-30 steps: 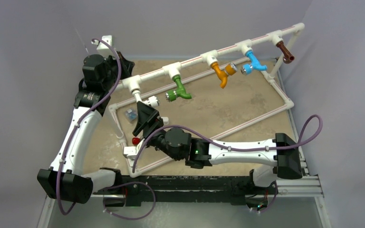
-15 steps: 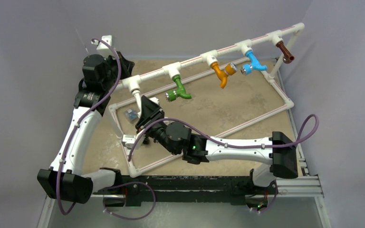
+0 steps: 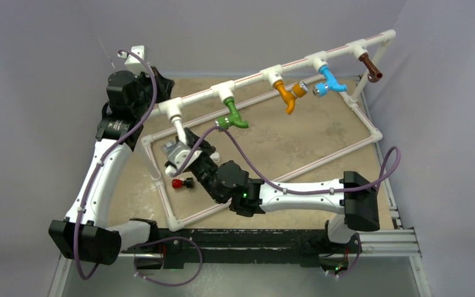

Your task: Install the water faucets

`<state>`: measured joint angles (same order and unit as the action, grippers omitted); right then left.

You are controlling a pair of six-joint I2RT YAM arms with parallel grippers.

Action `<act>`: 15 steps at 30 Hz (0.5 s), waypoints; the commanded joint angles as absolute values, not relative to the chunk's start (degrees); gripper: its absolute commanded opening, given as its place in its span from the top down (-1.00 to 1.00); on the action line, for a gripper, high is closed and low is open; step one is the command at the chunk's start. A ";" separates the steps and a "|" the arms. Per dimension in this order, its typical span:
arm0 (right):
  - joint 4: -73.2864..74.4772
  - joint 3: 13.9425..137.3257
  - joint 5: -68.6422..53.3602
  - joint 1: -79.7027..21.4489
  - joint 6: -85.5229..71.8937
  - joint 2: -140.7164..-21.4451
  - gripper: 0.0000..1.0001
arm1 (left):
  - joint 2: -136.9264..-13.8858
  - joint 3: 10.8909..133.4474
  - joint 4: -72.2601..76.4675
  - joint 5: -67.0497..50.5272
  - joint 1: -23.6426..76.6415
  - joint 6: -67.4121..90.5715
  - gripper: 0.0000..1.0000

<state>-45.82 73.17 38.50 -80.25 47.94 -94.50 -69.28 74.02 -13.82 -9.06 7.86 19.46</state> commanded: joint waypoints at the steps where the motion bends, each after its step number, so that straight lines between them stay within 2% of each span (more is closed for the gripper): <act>1: -52.52 72.75 38.07 -80.42 11.33 -94.39 1.00 | -70.66 70.84 -22.70 -11.26 7.47 20.13 1.00; 10: -69.14 65.77 40.41 -79.62 -33.05 -91.91 1.00 | -70.75 70.75 -22.59 -11.34 7.47 20.21 1.00; 15: -70.99 66.19 41.33 -78.50 -52.54 -91.49 1.00 | -70.75 70.75 -22.59 -11.58 7.47 20.29 1.00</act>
